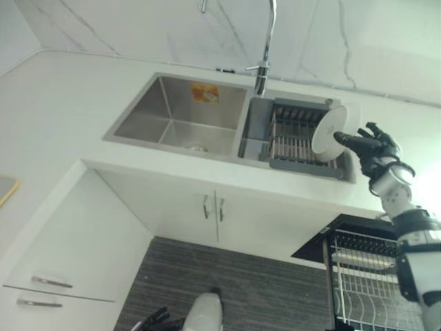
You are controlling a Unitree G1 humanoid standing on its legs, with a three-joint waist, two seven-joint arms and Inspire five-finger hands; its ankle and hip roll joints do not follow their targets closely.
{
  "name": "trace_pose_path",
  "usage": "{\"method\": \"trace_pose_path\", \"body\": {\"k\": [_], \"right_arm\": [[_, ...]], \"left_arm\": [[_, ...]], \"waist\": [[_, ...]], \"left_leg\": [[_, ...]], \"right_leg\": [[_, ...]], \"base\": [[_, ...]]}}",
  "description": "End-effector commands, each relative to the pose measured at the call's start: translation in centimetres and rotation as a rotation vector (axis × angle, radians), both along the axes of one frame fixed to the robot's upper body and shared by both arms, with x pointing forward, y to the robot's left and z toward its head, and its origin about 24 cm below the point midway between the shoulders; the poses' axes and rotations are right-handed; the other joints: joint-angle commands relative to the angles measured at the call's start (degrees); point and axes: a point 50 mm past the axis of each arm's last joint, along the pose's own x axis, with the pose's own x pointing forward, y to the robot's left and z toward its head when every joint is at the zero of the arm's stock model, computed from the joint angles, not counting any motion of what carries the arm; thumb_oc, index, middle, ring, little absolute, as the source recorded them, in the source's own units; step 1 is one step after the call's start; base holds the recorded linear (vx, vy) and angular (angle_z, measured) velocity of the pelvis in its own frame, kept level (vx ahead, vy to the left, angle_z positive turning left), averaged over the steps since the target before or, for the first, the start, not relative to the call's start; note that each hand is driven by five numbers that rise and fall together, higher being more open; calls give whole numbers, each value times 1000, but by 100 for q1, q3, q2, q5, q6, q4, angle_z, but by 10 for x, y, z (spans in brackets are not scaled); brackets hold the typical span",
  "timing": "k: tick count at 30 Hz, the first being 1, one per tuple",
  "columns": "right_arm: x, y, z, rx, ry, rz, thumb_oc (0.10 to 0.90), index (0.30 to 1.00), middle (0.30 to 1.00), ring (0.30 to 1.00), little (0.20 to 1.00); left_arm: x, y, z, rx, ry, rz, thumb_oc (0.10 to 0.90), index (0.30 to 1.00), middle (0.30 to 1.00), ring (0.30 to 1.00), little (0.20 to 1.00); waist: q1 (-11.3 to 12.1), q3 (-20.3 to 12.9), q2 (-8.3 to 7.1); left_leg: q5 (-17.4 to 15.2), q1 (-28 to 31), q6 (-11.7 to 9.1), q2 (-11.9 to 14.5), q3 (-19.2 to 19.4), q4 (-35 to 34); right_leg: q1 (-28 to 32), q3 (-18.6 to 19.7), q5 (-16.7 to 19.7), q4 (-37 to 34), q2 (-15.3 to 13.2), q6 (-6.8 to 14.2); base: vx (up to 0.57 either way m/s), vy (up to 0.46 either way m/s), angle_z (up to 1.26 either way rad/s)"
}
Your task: Place the dishes in the dishwasher.
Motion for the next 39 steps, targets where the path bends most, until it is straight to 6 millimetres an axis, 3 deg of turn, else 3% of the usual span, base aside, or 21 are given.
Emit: {"method": "trace_pose_path", "body": {"k": [1,13,15,16,17,29,39], "right_arm": [[2,-11,90,-130,-263,-9,800,900,900,900,900],[2,-16,96,-137,-241,-19,800,900,900,900,900],[2,-17,98,-126,-231,-22,690,735,735,735,735],[2,-18,97,-118,-224,-24,577,566,566,566,566],[2,-19,96,-113,-219,-31,400,300,300,300,300],[1,-32,87,-31,-124,-73,400,300,300,300,300],[3,-22,118,-87,-294,-80,400,300,300,300,300]], "left_arm": [[3,10,7,44,-24,-60,800,900,900,900,900],[0,13,8,39,-18,-55,800,900,900,900,900],[-2,13,8,41,-12,-56,800,900,900,900,900],[-3,13,7,40,-11,-54,800,900,900,900,900],[-3,13,7,39,-11,-57,800,900,900,900,900],[-2,12,7,63,12,-138,800,900,900,900,900],[1,13,9,69,1,-147,800,900,900,900,900]], "waist": [[88,-284,93],[182,-230,69],[215,-223,60],[222,-224,59],[235,-219,56],[330,-161,71],[294,-189,71]], "left_leg": [[-652,798,-518,143,8,-350],[-628,769,-520,122,-60,-350],[-622,757,-520,115,-80,-350],[-624,755,-519,110,-89,-350],[-625,751,-518,103,-103,-350],[-600,689,-535,71,-226,-350],[-600,692,-555,88,-224,-350]], "right_leg": [[-341,140,-137,397,317,-195],[-307,75,-107,397,299,-167],[-299,66,-111,397,299,-168],[-299,61,-110,397,296,-165],[-298,54,-106,397,294,-161],[-352,41,-64,397,274,-114],[-391,57,4,397,232,-93]], "base": [[39,7,3],[46,12,3],[64,18,0],[48,10,1],[48,5,1],[19,-1,2],[-18,1,0]]}}
